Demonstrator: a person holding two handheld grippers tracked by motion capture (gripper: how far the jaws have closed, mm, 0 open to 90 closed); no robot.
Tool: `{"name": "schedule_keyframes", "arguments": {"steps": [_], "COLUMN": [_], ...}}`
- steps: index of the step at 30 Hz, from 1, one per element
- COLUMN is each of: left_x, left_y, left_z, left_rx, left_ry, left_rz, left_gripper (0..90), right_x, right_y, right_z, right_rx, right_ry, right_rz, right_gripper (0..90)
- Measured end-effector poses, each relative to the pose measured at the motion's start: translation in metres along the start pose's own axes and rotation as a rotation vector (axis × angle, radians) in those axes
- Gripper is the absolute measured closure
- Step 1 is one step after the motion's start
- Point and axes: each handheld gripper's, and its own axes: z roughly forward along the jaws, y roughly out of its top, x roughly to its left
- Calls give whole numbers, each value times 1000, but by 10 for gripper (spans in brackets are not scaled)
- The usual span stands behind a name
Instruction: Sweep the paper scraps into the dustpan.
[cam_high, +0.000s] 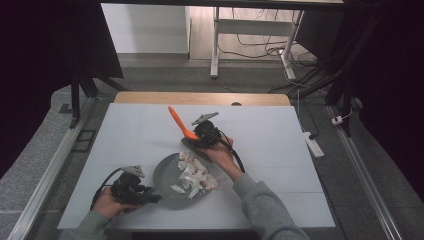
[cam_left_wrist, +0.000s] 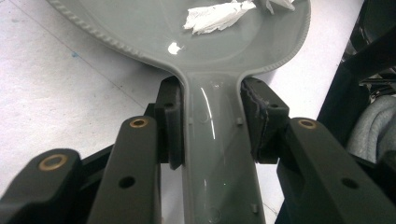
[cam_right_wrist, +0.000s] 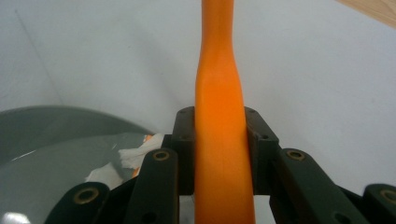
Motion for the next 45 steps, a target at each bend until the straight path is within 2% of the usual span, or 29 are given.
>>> {"name": "schedule_keyframes", "arguments": {"steps": [2,8,12,16,19,24,29,31,35,39,45], "left_x": [0,0,0,0,0,0,1,0,0,0,0], "left_y": [0,0,0,0,0,0,0,0,0,0,0], "left_z": [0,0,0,0,1,0,0,0,0,0,0], "left_rx": [1,0,1,1,1,1,5,4,4,4,4], "left_ry": [-1,-1,0,1,1,0,-2,-2,-3,-4,-6], "left_rz": [-1,-2,0,0,0,-1,2,2,4,1,1], "left_gripper": [615,615,615,615,615,615,615,615,615,615,615], "right_x": [6,26,37,32,21,5,-1,-2,-6,-11,-14], "right_y": [0,-2,-3,1,1,-3,-9,-12,-21,-37,-60], "right_z": [-1,-3,-11,-25,-31,-29,-24,-28,-45,-67,-96], "right_rx": [7,16,-13,-85,-113,-98,-69,-63,-80,-80,-93], "right_ry": [9,88,140,93,58,19,8,-4,-22,-66,-102], "right_rz": [-18,-52,-56,-56,-24,15,32,32,77,97,129], "right_gripper": [705,705,705,704,704,704,704,704,704,704,704]}}
